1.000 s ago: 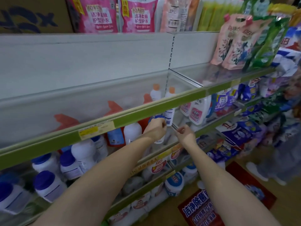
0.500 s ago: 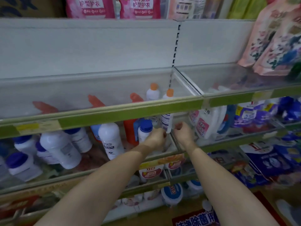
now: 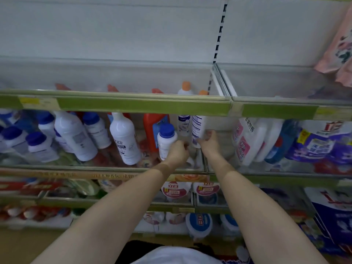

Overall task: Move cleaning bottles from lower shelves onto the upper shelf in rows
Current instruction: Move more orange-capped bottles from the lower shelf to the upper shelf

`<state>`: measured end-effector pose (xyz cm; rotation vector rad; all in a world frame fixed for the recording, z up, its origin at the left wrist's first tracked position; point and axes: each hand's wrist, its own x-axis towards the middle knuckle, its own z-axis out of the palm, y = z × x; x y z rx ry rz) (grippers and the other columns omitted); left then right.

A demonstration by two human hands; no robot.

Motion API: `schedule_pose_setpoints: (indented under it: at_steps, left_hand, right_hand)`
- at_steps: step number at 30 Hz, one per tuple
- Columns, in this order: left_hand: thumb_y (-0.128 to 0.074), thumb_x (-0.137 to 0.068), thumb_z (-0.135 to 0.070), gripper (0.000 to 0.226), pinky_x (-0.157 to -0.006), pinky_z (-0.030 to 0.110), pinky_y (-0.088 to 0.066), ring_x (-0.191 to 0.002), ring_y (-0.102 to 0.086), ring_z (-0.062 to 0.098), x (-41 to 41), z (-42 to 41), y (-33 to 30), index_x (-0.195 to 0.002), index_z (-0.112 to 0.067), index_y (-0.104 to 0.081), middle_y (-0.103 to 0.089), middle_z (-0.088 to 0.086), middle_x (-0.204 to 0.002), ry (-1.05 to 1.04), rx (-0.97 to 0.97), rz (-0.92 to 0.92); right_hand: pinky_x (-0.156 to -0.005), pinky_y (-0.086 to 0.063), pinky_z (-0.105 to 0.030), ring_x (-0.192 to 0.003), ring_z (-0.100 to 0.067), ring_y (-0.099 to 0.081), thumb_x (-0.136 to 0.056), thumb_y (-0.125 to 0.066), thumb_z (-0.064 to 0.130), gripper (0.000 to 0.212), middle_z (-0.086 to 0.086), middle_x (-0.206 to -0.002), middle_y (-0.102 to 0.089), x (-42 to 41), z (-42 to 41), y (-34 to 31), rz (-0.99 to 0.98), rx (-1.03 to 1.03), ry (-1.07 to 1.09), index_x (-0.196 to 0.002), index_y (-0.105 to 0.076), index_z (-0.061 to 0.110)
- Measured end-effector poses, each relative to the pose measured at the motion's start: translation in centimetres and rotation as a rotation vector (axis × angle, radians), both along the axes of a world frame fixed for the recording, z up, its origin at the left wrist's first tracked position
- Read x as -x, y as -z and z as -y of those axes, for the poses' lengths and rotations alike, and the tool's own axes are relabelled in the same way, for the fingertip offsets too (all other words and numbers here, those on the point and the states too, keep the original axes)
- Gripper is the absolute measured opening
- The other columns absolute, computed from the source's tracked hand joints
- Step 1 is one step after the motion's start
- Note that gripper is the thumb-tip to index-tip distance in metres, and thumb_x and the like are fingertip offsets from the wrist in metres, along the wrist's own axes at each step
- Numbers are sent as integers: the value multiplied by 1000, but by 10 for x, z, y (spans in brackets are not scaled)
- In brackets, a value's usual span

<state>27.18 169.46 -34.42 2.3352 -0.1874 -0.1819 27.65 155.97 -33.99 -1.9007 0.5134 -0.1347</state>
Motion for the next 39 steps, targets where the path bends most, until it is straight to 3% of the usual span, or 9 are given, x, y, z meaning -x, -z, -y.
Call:
schedule_pose_setpoints:
  at_steps: [2,3,6,11,17,20,27,33,39]
  left_hand:
    - [-47,-94,2,23,-85,38,-50,-97,-61,29,0,2,0,-104,-3,-67,-68,15,-101,-48,57,19]
    - [-47,-94,2,25,-89,37,-49,-99,-60,28,1,2,-3,-107,-3,-68,-68,15,-105,-56,73,4]
    - [-49,-94,2,27,-95,39,-51,-103,-61,29,-1,1,-7,-113,-3,-68,-69,16,-110,-61,100,-49]
    - [-53,-95,-3,13,-95,47,-53,-102,-66,36,0,-5,-8,-100,-9,-64,-70,20,-106,-118,117,-133]
    - [-51,-95,-3,11,-75,35,-52,-97,-67,35,10,-15,-24,-95,-9,-61,-70,23,-103,-97,112,-189]
    - [-52,-95,-4,8,-79,41,-55,-96,-68,37,18,-23,-27,-94,-7,-60,-70,26,-102,-82,100,-185]
    - [-56,-91,-4,14,-89,41,-57,-98,-67,31,37,-64,-28,-100,-8,-67,-70,16,-103,5,95,-186]
    - [-65,-93,-13,9,-94,40,-56,-100,-67,25,58,-121,-33,-99,-20,-67,-69,7,-108,89,68,-206]
    - [-66,-95,-13,20,-76,29,-53,-92,-64,22,86,-190,-44,-114,-6,-66,-69,14,-111,154,183,-212]
  right_hand:
    - [-62,-48,-10,-97,-19,-57,-87,-72,0,44,-9,-116,-61,-10,-2,-2,6,-61,-20,-125,-50,3]
    - [-64,-50,-13,-94,-20,-58,-86,-73,1,41,-9,-114,-63,-15,-2,-2,3,-67,-22,-121,-51,5]
    - [-81,-54,-38,-86,-24,-63,-84,-79,16,38,-11,-116,-70,-26,-3,2,-12,-56,-23,-110,-52,15]
    - [-91,-52,-52,-99,-35,-66,-90,-75,32,34,-13,-111,-69,-30,-2,7,-11,17,4,-100,-46,16]
    - [-99,-49,-47,-117,-33,-62,-95,-69,26,41,-10,-130,-65,-5,-4,-3,-34,96,-153,-129,-51,13]
    - [-99,-48,-42,-122,-32,-60,-96,-67,23,49,-10,-135,-64,11,-10,-2,-16,173,-188,-140,-47,12]
    - [-98,-45,-39,-121,-29,-60,-96,-66,16,35,-9,-130,-66,68,-35,-9,1,106,-27,-129,-55,12]
    - [-104,-47,-45,-125,-24,-57,-98,-64,17,44,-3,-135,-62,130,-75,-22,64,28,39,-139,-50,19]
    - [-98,-53,-46,-112,-20,-64,-95,-70,27,47,-3,-129,-67,171,-129,-33,-19,110,-158,-137,-51,20]
